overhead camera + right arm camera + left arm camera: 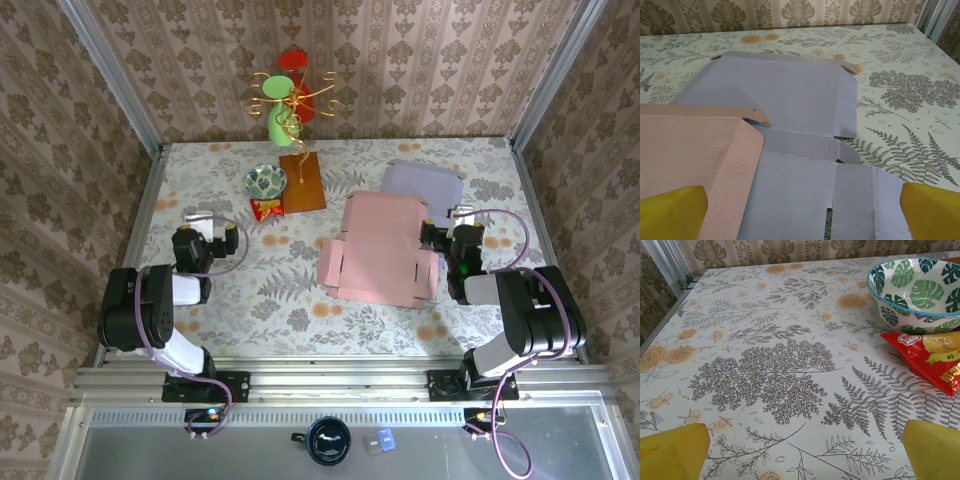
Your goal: Fold the paper box
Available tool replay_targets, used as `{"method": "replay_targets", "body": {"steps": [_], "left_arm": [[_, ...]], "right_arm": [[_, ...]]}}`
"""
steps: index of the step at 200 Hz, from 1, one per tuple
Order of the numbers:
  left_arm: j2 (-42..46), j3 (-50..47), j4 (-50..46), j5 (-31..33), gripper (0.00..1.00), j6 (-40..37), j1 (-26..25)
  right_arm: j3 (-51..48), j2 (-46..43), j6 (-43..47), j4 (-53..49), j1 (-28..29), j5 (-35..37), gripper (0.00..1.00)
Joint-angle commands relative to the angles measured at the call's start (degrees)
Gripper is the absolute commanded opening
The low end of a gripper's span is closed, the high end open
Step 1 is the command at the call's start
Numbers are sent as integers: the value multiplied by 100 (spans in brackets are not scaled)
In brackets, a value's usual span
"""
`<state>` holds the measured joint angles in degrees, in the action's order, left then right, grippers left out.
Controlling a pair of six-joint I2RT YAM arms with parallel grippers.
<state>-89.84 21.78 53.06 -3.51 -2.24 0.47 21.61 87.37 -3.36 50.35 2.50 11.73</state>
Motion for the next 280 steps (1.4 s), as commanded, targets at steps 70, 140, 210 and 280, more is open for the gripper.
{"method": "replay_targets", "body": {"steps": [70,140,210,280], "left_arm": [[59,65,-41,37,100,-109,-4],[433,-337,423,661,100,-95,-173],[2989,1489,-4105,2717,100,1159,-1189],[2646,2329,-7831,279,79,6635,-1900]], "right_arm": [[102,24,2,-16,-31,-25,100],[13,-565,86,-299,31,-20,100],[1393,-3353,-325,-3471,837,1601,100],[4191,-3003,-4547,-9468,630,-922,99]]}}
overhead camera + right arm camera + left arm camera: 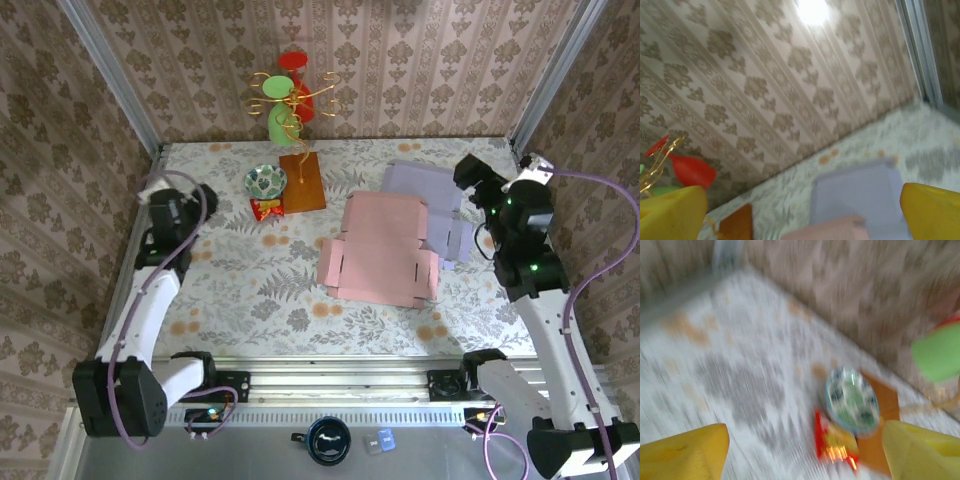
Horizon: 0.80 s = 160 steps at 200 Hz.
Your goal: Fold the paper box
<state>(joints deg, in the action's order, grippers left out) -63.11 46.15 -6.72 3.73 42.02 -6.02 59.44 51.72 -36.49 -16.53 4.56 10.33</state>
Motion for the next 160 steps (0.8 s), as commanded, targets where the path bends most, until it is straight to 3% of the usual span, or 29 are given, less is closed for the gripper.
{"method": "replay_targets", "body": {"steps": [1,15,40,59,85,109,160], "left_arm": [[-18,-134,-1838,-448,78,2273,-1322],[137,-512,-1684,-340,73,3254,-2305],[218,-987,-1276,343,69,4869,-3873],[-30,-1152,-694,860,68,5602,-4695],[-725,-1363,555,1027,67,5950,-5104],[-1555,-1469,1963,1118,66,6166,-5298],[-2365,-1310,2610,1298,65,6265,-5477]], "right_arm": [[427,577,-1244,-2831,446,-780,99],[433,697,-1292,-3131,677,-1124,93],[-243,562,-1605,-2788,919,-1909,85],[-973,446,-1874,-2258,959,-2438,81],[-1427,569,-1738,-1921,873,-2589,75],[-1448,980,-1280,-1658,374,-2826,70],[-1082,2364,-803,-1115,-227,-2964,65]]}}
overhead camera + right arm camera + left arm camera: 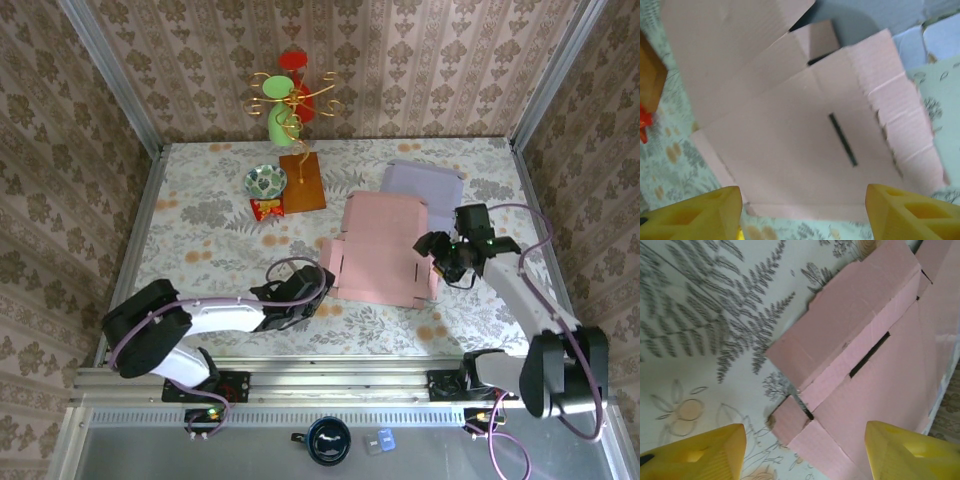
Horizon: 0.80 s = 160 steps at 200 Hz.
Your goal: Fold the paper box
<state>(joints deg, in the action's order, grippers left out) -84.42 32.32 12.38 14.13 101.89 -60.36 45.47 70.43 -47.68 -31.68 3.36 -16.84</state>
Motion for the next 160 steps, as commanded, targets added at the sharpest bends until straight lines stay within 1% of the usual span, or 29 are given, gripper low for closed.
{"method": "replay_targets", "body": {"steps": [1,20,38,61,103,127,160], "left_arm": [[-251,73,711,262,64,279,-40],[-482,7,1031,350,62,321,-37],[-600,-33,1247,430,60,332,-21],[-722,-8,1267,406,59,312,2],[-1092,-15,1802,402,55,187,72],[-1289,-115,2283,467,51,74,90],[-1296,-297,2504,581,46,64,94]], "right_arm": [[318,522,323,400,-116,-248,65],[472,890,426,411,-274,-236,62],[510,1231,439,511,-406,-363,62],[507,1438,529,542,-484,-355,61],[406,1710,627,641,-572,-452,60],[407,1866,678,670,-595,-447,60],[462,2187,757,618,-599,-409,57]]}}
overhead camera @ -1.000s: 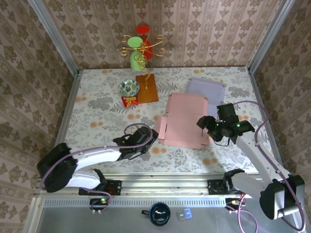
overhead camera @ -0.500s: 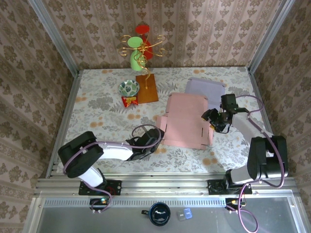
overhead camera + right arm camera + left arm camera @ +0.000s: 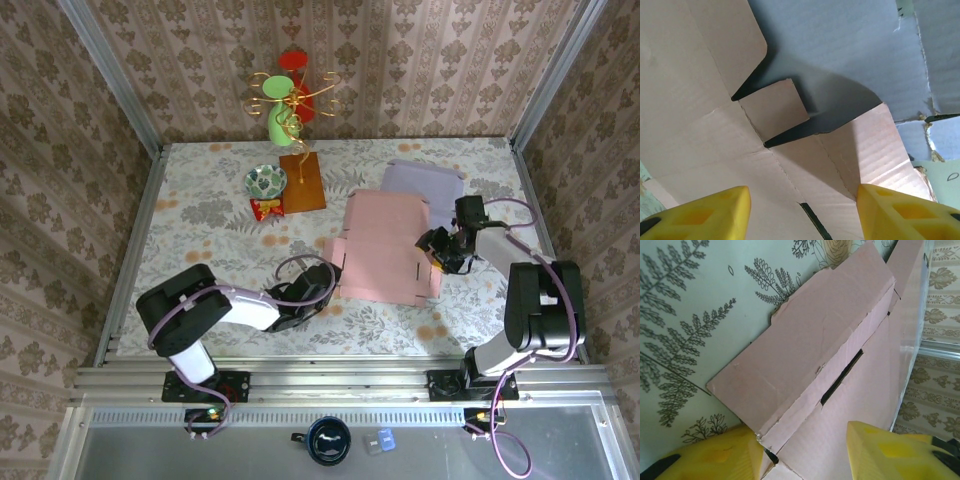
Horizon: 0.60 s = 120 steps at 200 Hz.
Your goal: Fold the paper box
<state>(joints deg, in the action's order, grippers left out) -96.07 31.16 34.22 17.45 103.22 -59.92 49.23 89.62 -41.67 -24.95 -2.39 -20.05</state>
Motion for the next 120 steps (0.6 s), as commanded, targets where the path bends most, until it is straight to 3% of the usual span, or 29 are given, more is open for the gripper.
{"method": "replay_targets", "body": {"steps": [1,47,97,120], "left_arm": [[-127,-185,321,249,46,-71,51],[-44,-232,301,159,35,-345,182],[-152,-210,559,63,7,-471,314],[-24,-161,510,76,0,-573,363]], "right_arm": [[86,280,158,-59,-24,-87,56],[139,475,203,-101,-33,-40,49],[148,299,128,-123,-29,0,48],[98,-42,-49,-204,-25,65,48]]}}
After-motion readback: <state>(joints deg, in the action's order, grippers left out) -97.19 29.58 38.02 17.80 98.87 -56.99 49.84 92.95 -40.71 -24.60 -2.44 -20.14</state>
